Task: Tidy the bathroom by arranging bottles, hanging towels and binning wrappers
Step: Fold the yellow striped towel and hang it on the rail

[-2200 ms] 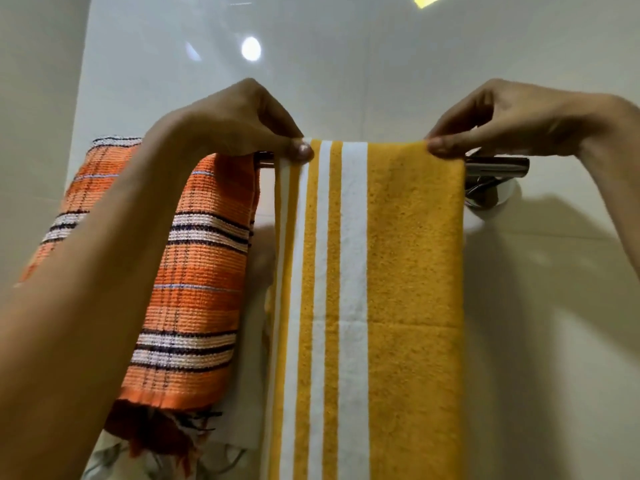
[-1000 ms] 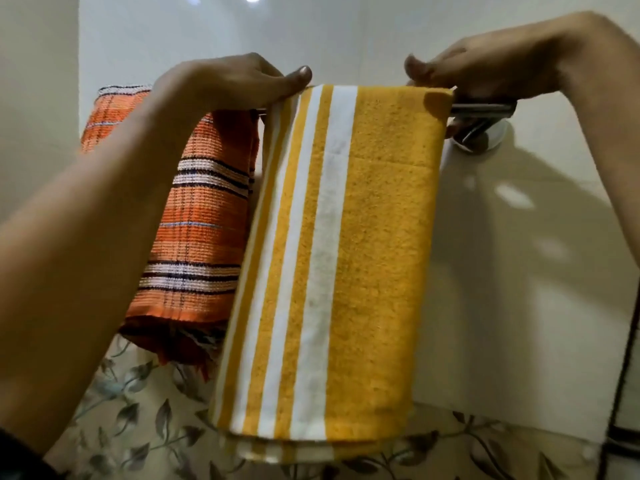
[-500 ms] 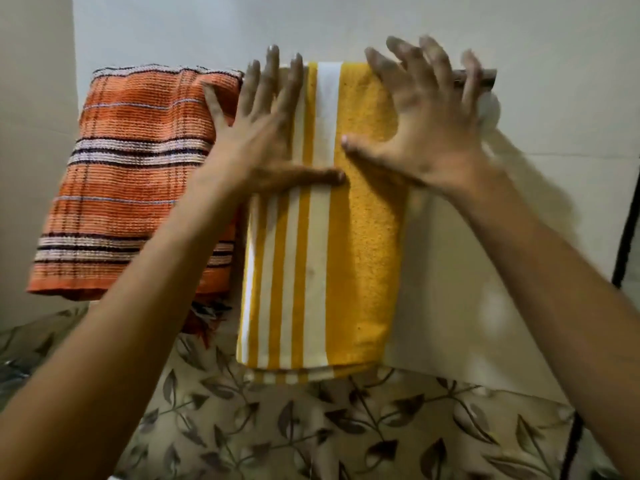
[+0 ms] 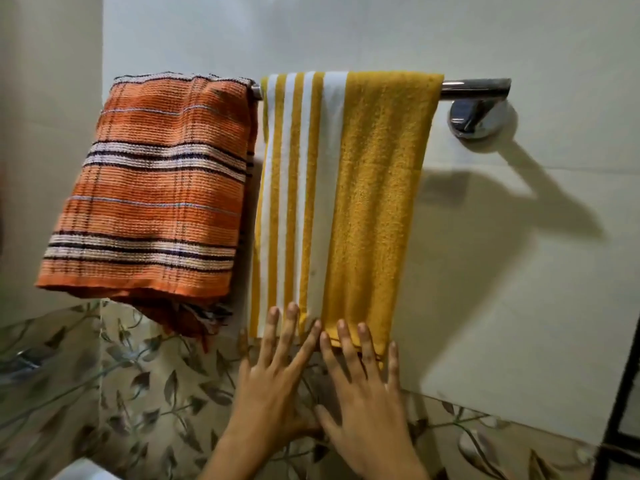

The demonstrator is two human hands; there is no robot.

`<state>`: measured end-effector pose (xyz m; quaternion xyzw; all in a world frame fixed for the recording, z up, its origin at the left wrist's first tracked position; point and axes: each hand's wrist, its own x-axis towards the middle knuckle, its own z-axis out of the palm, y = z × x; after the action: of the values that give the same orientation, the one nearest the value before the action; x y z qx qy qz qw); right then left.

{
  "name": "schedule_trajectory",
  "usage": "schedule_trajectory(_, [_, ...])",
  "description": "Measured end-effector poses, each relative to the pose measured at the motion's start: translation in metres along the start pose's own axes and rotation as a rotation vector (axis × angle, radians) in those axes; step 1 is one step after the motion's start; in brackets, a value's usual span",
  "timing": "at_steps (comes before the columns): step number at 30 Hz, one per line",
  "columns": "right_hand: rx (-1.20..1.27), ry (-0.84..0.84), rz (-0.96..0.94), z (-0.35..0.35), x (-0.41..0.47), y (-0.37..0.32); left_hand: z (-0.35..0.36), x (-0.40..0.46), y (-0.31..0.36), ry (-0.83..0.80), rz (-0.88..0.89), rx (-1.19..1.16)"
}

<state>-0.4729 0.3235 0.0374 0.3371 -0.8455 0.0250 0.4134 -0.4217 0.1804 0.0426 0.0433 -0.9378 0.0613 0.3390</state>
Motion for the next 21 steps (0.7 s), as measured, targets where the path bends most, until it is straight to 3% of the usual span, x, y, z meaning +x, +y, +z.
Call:
schedule_trajectory(14, [0.188, 0.032, 0.028, 0.006, -0.015, -0.029, -0.016, -0.048, 0.003, 0.053, -0.102, 0.077])
schedule_trajectory(21, [0.474, 0.056, -0.006, 0.003, -0.02, -0.091, -0.054, -0.105, -0.028, -0.033, -0.261, 0.319])
